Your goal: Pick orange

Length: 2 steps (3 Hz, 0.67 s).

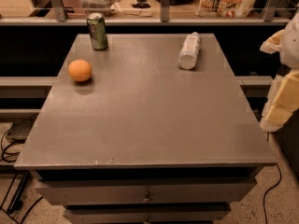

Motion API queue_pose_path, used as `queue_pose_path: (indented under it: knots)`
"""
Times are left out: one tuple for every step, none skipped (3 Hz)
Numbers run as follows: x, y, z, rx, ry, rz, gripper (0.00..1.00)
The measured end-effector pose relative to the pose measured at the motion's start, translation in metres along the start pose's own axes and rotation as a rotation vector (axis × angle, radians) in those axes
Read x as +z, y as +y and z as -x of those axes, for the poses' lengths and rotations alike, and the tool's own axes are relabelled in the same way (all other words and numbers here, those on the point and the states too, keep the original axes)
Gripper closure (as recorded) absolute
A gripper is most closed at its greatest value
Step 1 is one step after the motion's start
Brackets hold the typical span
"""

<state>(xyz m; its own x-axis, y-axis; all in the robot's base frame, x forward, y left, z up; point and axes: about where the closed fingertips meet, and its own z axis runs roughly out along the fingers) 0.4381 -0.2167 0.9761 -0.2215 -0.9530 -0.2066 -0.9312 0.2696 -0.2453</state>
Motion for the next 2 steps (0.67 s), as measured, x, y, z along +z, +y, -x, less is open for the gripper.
queue_pose_path:
  knots:
    - [0.0,0.0,0.0,0.0,0.0,0.0,0.0]
    - [0.007,0.001,0.012,-0.009,-0.137,0.082,0.0]
